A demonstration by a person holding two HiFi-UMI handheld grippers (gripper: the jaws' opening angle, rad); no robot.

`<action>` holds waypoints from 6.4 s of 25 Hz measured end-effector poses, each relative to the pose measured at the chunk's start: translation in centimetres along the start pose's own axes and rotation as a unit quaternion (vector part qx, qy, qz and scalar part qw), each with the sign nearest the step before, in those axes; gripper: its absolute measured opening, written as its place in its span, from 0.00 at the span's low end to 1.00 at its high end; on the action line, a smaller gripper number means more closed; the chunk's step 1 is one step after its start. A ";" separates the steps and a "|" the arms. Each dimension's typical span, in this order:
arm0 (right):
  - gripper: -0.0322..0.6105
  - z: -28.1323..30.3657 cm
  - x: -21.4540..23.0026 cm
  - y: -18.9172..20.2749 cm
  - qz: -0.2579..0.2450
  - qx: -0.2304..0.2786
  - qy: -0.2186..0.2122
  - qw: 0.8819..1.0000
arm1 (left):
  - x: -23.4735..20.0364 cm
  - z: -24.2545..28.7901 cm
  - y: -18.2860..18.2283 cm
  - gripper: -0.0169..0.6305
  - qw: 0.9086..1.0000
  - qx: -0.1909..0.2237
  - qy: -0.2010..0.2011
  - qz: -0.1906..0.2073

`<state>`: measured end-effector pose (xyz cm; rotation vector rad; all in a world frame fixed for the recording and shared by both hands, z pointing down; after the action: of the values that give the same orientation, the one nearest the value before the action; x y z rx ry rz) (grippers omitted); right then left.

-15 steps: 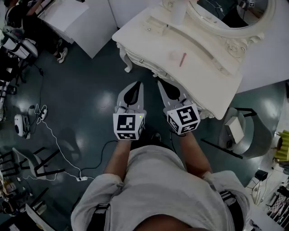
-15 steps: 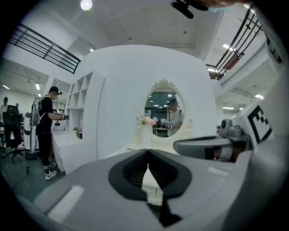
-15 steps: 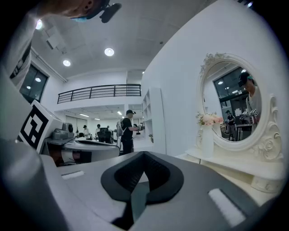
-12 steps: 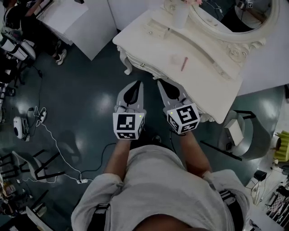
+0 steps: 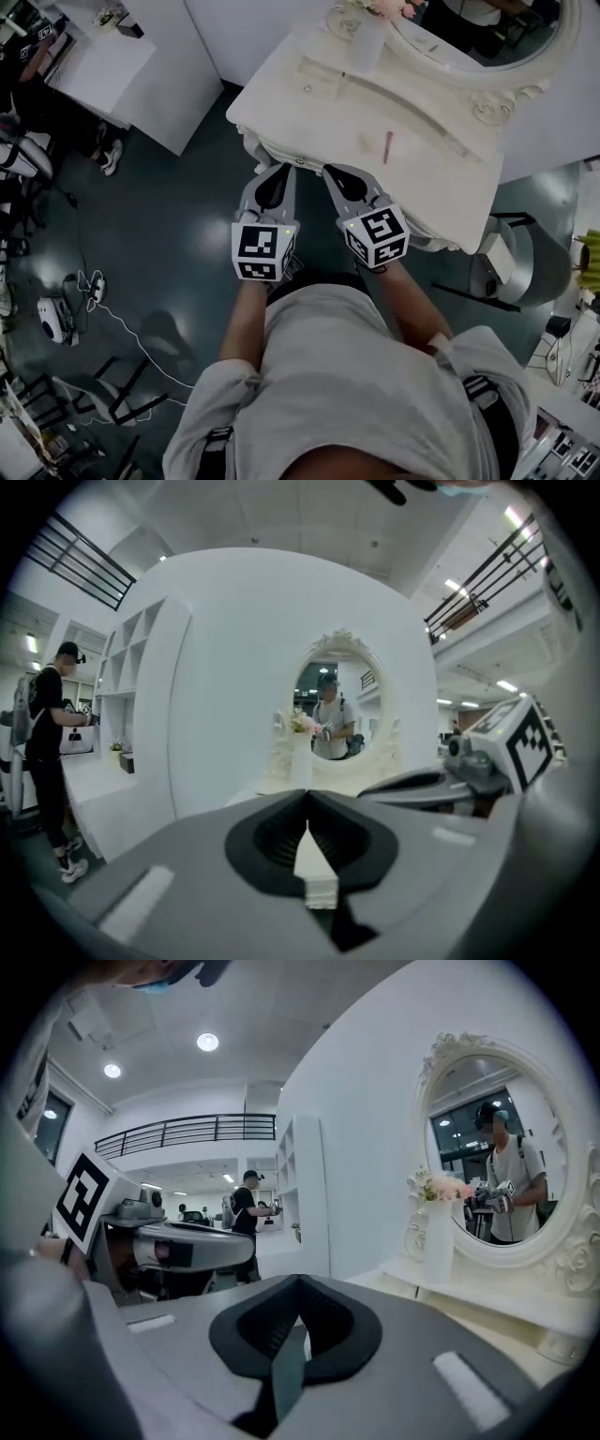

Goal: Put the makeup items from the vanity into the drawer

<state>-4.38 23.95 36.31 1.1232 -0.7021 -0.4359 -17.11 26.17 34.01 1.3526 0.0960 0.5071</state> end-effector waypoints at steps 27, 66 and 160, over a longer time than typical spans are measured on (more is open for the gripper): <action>0.05 2.1 14.7 3.2 0.114 -0.069 0.212 0.968 | 1.6 19.8 1.8 0.03 0.959 -0.065 0.275 0.021; 0.15 4.7 33.3 14.8 0.228 -0.267 0.335 0.874 | 9.2 37.1 5.5 0.03 0.894 -0.148 0.415 0.080; 0.12 38.4 29.3 1.7 -0.004 -0.379 0.148 0.914 | -19.7 45.3 11.5 0.03 0.947 -0.186 0.257 -0.040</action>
<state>-10.60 -19.69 56.19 0.4346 -0.2122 -0.4743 -21.98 -21.35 50.97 0.8204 0.4596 0.7596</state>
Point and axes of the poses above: the fingertips, and each gripper's own axes: z forward along the fingers, x to its right, y out of its underside, the point moved 6 cm from there along -z, backward along the fingers, and after that the axes turned 14 degrees about z, right-handed, at the moved point
